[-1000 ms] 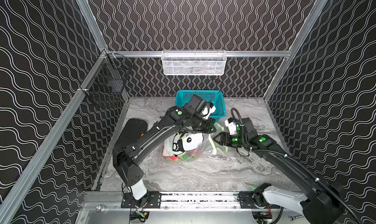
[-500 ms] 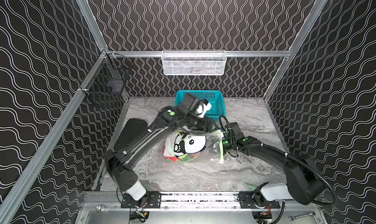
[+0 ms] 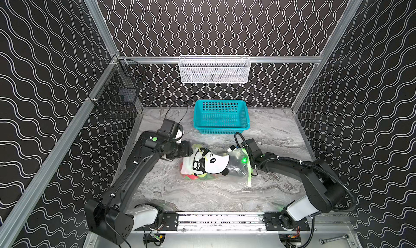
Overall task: Open the zip-top bag and take out the dragon fruit
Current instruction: Pick up the dragon fruit from the zipper food storage bag.
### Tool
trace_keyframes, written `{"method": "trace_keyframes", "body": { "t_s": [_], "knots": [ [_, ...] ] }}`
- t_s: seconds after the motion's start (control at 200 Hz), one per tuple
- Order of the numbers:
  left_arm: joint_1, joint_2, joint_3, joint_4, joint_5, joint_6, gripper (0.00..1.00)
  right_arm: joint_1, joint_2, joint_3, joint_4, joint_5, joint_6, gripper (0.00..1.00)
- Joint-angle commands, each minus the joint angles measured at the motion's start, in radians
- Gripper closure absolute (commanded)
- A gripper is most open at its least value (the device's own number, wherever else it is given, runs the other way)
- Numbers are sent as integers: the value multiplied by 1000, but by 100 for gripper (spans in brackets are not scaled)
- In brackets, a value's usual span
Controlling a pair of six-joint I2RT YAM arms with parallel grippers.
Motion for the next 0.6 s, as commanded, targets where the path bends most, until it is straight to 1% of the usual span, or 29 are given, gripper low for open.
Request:
{"method": "trace_keyframes", "body": {
  "t_s": [0.0, 0.08, 0.23, 0.33, 0.48, 0.57, 0.595],
  "knots": [
    [38, 17, -52, 64, -58, 51, 40, 17, 21, 30, 20, 10, -1, 0],
    [57, 52, -82, 109, -73, 70, 42, 29, 46, 56, 16, 34, 14, 0],
    [57, 127, -98, 172, -67, 83, 46, 53, 101, 121, -31, 85, 18, 0],
    [67, 151, -128, 197, -66, 98, 47, 71, 141, 160, -43, 113, 37, 0],
    [93, 174, -191, 238, -19, 109, 49, 100, 204, 196, -9, 138, 86, 2],
    [110, 181, -232, 273, 10, 107, 53, 115, 241, 226, -46, 174, 79, 3],
    [114, 183, -242, 284, 18, 108, 54, 122, 253, 268, -73, 189, 70, 3]
  ]
}}
